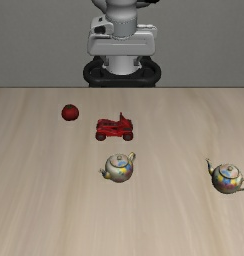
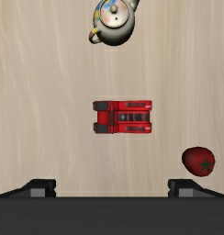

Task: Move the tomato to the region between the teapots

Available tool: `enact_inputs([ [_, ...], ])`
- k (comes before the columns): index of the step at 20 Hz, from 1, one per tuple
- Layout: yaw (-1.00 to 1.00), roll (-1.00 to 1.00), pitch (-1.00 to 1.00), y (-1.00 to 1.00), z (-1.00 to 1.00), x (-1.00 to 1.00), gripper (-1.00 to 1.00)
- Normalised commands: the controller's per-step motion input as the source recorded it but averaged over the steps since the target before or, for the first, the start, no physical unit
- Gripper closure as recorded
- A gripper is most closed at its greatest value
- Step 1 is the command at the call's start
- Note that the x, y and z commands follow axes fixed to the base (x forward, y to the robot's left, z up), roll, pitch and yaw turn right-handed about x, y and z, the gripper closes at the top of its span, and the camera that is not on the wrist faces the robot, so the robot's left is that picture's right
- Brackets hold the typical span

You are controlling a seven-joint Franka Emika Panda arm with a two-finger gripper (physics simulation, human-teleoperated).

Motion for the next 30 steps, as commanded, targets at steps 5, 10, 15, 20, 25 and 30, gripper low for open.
enact_inputs([
  [5, 0.0, 0.0, 0.0, -1.0, 0.0, 0.0, -1.0],
  [10, 0.0, 0.0, 0.0, -1.0, 0.0, 0.0, -1.0],
  [15, 0.0, 0.0, 0.0, -0.6, 0.0, -0.4, -1.0],
  [20, 0.0, 0.0, 0.0, -0.4, -0.4, -0.2, -1.0],
  [25, 0.0, 0.0, 0.0, 0.0, -1.0, 0.0, -1.0],
  [30, 0.0, 0.0, 0.0, 0.0, -1.0, 0.0, -1.0],
])
